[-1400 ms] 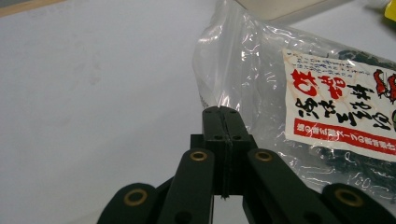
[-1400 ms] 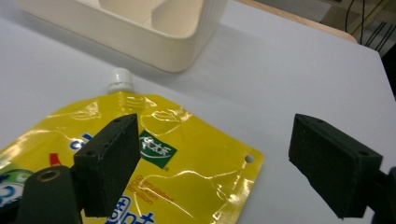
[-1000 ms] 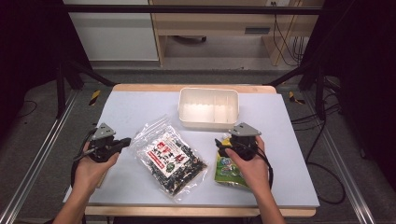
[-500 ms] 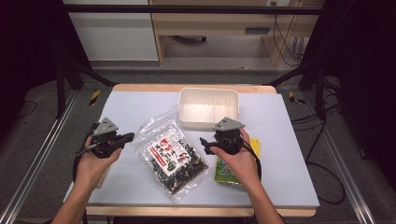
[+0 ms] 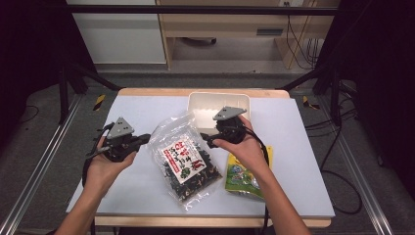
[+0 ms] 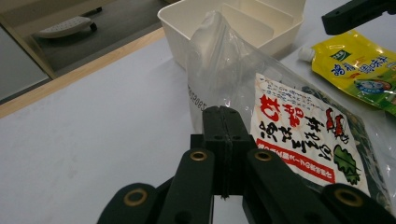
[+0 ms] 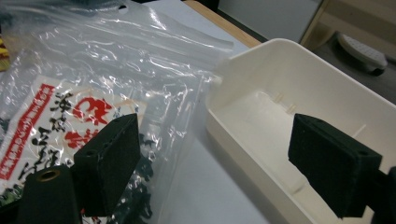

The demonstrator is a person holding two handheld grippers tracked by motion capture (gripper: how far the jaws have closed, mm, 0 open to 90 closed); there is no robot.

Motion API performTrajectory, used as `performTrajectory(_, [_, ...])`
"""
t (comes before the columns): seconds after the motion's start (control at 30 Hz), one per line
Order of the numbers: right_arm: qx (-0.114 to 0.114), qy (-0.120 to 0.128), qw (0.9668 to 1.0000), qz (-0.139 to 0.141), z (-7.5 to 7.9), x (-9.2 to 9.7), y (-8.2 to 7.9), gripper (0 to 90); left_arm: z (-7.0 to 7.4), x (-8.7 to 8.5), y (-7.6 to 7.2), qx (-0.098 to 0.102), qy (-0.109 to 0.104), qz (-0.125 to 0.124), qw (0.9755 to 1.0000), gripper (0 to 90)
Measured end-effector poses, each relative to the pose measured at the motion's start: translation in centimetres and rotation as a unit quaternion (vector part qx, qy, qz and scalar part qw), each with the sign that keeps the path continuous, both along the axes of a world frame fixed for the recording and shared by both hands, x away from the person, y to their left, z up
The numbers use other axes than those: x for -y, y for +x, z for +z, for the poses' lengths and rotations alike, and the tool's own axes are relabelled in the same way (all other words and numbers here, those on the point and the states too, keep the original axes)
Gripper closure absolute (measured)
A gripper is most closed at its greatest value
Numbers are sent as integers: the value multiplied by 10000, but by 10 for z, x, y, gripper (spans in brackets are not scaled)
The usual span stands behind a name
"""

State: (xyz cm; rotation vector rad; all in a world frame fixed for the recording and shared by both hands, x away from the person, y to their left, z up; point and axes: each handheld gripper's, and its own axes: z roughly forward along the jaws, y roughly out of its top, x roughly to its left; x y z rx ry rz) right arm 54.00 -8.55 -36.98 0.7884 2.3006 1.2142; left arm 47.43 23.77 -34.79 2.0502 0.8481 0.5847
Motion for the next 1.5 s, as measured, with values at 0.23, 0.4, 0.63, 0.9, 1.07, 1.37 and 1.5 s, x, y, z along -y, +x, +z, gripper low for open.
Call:
performTrajectory(0.23, [-86, 32, 9999, 62, 5, 2, 9, 178, 11, 8, -1, 99, 30, -105, 9999, 900])
performTrajectory(0.4, [-69, -1, 9999, 76, 10, 4, 11, 178, 18, 13, -3, 147, 70, -175, 9997, 900])
performTrajectory(0.63, [-27, -16, 9999, 109, 18, 8, 11, 178, 28, 23, -7, 252, 106, -282, 9992, 900])
performTrajectory(0.9, [-13, -49, 9999, 149, 23, 15, 11, 178, 37, 34, -10, 334, 167, -394, 9985, 900])
performTrajectory(1.07, [-18, -32, 9998, 196, 24, 22, 15, 178, 44, 43, -12, 409, 276, -511, 9975, 900])
performTrajectory(1.37, [-389, 222, 9969, 654, 15, 26, 45, 162, 52, 56, -10, 480, 331, -588, 9966, 900])
performTrajectory(1.5, [-476, 324, 9950, 812, 16, 25, 55, 151, 56, 58, -10, 515, 362, -608, 9962, 900])
